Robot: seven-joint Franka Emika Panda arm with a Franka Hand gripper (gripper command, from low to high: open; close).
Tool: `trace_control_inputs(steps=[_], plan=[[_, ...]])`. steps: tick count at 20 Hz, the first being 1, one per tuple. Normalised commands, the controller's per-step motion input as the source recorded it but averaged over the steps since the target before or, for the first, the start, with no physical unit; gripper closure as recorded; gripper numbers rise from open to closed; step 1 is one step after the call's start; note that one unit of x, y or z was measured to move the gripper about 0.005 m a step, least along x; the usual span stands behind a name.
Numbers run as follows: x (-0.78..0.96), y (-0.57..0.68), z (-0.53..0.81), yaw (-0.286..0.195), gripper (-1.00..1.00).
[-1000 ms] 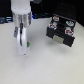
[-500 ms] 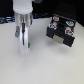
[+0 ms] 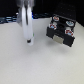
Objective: Open the kcup holder, insert the kcup into the holder, and close the kcup holder
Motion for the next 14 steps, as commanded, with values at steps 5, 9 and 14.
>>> trace_control_inputs(steps=[5, 9, 14], plan=[[0.15, 0.70, 0.62, 0.007, 1.00], [0.19, 0.71, 0.58, 0.004, 1.00], [0.20, 0.70, 0.46, 0.002, 1.00]])
